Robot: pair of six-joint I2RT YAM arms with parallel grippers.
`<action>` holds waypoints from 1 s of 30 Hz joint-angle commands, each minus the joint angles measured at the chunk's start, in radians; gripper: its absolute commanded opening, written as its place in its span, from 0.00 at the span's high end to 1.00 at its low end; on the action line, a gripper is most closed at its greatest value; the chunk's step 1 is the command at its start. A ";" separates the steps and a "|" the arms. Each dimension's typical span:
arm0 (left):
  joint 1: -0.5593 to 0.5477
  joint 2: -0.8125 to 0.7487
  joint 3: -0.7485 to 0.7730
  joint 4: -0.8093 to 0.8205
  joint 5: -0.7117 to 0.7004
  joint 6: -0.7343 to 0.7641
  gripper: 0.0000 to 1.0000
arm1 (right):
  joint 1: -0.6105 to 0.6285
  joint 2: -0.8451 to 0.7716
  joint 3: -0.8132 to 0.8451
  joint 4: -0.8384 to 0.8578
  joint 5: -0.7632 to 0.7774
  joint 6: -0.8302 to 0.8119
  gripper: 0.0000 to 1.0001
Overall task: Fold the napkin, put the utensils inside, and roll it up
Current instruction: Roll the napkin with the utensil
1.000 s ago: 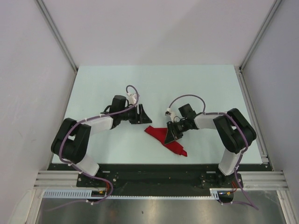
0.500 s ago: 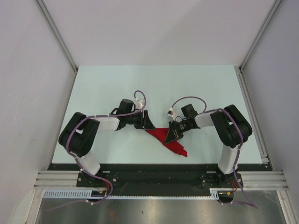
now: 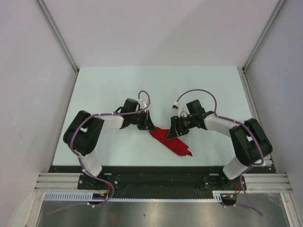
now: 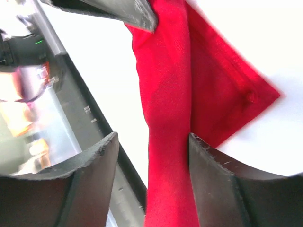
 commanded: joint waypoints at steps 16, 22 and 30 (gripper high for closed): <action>-0.007 0.059 0.097 -0.100 -0.003 0.040 1.00 | 0.561 -0.193 0.007 -0.043 1.078 -0.194 0.35; -0.007 0.057 0.105 -0.100 -0.001 0.041 1.00 | 0.564 -0.112 0.011 -0.041 1.052 -0.199 0.35; -0.005 0.057 0.117 -0.098 0.008 0.040 1.00 | 0.541 -0.006 0.083 -0.109 0.979 -0.190 0.38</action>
